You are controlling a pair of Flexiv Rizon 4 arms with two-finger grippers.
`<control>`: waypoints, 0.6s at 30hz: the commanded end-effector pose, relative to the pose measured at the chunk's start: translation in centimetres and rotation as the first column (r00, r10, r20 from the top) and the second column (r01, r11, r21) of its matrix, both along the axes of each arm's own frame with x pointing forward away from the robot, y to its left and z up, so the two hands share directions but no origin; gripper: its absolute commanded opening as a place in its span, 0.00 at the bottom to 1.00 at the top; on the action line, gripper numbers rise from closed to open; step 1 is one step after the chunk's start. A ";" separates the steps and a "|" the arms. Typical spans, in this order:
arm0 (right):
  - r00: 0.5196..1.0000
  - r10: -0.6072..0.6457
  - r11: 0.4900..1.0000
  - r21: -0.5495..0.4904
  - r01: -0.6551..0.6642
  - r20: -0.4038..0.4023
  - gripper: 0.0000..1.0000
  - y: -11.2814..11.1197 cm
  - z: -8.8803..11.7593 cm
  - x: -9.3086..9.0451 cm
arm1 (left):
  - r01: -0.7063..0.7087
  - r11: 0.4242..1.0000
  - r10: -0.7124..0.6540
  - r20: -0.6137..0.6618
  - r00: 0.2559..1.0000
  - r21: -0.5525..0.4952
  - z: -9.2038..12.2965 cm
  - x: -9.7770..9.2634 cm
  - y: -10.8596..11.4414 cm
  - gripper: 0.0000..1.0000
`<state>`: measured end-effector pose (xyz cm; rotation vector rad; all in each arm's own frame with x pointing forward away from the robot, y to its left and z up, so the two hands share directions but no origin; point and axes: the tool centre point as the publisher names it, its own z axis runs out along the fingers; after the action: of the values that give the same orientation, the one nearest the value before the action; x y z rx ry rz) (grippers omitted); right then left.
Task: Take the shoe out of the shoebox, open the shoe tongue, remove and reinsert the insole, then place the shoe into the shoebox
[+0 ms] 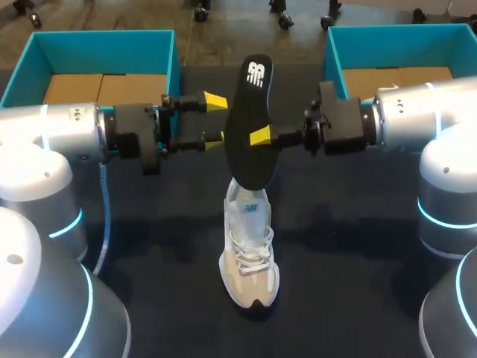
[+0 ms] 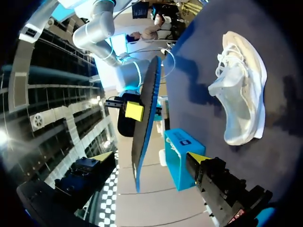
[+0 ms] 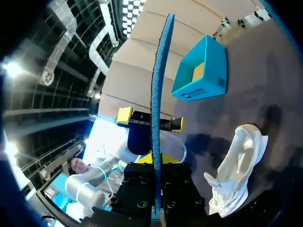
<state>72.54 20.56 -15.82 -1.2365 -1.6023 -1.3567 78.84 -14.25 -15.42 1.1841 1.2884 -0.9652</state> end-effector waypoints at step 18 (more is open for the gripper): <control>0.939 0.117 0.990 -0.111 -0.085 0.323 0.00 0.6 -0.4 0.2 | -0.078 0.994 0.112 -0.643 0.757 0.081 -4.3 -0.2 3.4 1.00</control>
<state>71.76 20.70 -16.41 -1.0304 -1.9406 -1.5102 78.82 -10.76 -19.76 0.8795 1.8021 -1.2883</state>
